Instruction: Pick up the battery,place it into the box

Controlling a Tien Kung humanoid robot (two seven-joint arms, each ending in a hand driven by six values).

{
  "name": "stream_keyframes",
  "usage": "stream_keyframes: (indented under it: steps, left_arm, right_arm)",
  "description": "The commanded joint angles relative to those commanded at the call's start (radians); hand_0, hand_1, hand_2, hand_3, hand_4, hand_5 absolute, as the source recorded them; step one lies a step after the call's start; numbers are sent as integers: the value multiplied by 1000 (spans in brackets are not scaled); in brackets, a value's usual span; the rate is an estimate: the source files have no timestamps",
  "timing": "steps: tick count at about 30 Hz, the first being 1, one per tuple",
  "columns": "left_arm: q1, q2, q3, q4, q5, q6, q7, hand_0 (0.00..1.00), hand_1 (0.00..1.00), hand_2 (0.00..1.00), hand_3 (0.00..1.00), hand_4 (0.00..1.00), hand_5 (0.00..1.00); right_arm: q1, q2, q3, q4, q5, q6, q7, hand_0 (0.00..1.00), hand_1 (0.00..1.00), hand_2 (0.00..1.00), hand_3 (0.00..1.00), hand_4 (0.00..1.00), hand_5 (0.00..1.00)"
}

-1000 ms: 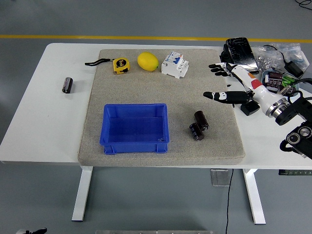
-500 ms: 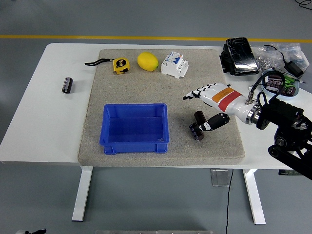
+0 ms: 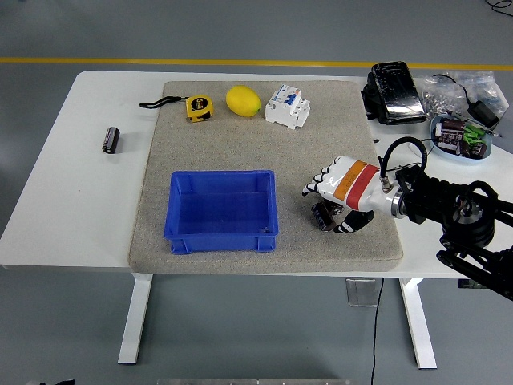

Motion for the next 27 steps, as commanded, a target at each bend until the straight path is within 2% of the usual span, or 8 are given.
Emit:
stream_keyframes:
  steps: [8, 13, 14, 19, 20, 25, 26, 27]
  left_arm:
    - [1, 2, -4, -1, 8, -1, 2, 715, 681, 738, 600, 615, 483]
    - [0, 2, -4, -2, 10, -1, 2, 715, 681, 738, 600, 615, 483]
    - [-1, 2, -4, -2, 10, -1, 2, 716, 681, 739, 599, 615, 483]
    - [-5, 2, 3, -3, 2, -1, 0, 716, 681, 739, 599, 615, 483]
    - [-5, 3, 3, -3, 1, -1, 0, 715, 681, 738, 600, 615, 483]
    - [-7, 3, 5, -3, -2, -1, -2, 715, 681, 738, 600, 615, 483]
    - [-7, 3, 6, -3, -3, -1, -2, 716, 681, 737, 600, 615, 483]
    - [-8, 3, 6, -3, -2, -1, -2, 716, 681, 737, 600, 615, 483]
  right_arm:
    - [4, 7, -14, -1, 0, 2, -1, 407, 579, 719, 797, 998, 274]
    - [11, 16, -20, -23, 0, -20, 3, 407, 579, 719, 797, 998, 274]
    - [13, 17, -22, -28, 0, -25, 5, 368, 528, 725, 785, 998, 272]
    - [19, 24, -23, -49, 0, -49, 1, 368, 528, 725, 785, 998, 272]
    - [19, 25, -23, -52, 0, -56, -1, 332, 472, 713, 755, 998, 268]
    - [16, 28, -24, -59, 0, -92, -8, 332, 472, 713, 755, 998, 268]
    - [16, 29, -24, -60, 0, -95, -8, 254, 395, 720, 680, 998, 254]
    - [16, 29, -25, -60, 0, -98, -7, 254, 395, 720, 680, 998, 254]
